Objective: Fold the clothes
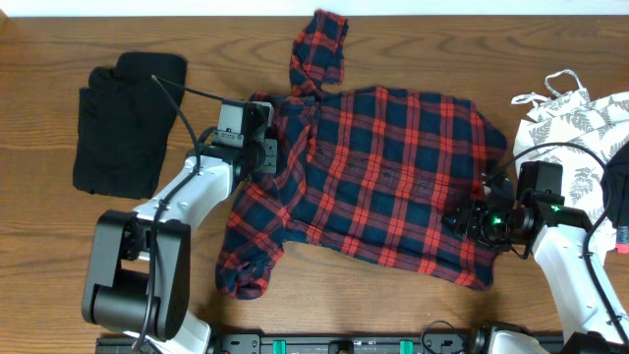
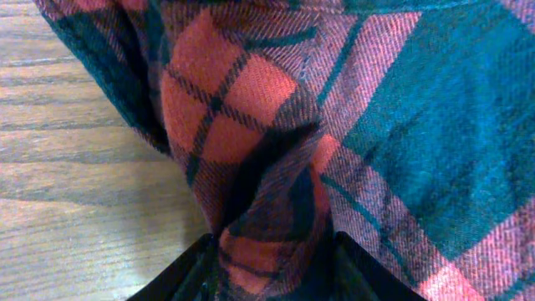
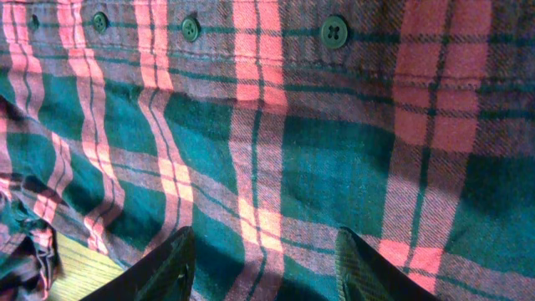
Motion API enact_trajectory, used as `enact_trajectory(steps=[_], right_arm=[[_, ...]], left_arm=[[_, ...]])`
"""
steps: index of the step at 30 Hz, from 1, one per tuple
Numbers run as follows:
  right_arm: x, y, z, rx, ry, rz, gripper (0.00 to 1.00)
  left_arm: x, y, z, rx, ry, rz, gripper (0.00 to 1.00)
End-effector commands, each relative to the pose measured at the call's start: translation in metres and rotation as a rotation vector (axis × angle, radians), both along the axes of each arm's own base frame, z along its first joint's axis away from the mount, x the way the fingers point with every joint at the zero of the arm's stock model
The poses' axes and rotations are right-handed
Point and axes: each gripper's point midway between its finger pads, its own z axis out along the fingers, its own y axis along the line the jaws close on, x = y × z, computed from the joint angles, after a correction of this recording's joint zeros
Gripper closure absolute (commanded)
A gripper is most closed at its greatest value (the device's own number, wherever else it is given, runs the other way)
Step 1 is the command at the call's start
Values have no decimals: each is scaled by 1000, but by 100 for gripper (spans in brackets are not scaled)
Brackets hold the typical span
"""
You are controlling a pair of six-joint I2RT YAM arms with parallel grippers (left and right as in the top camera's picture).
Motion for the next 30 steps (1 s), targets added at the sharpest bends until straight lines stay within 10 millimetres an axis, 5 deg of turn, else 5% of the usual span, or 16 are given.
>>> enact_trajectory(steps=[1,8,10,14,18,30], right_arm=[[-2,4,1,6,-10,24,48],[-5,-11,-6,-85,18,5,44],[-6,-15,-8,-112,25,-1,62],[-5,-14,-8,-103,25,2,72],[-6,-13,-9,-102,30,2,98],[-23,-11,-50,-92,118,5,99]], left_arm=[[4,1,7,16,-29,-18,57],[-7,4,33,16,-44,-14,78],[-10,5,38,16,-43,-14,80],[-13,6,42,17,-40,-14,80],[-15,6,38,18,-24,-11,86],[-40,12,22,43,95,-5,89]])
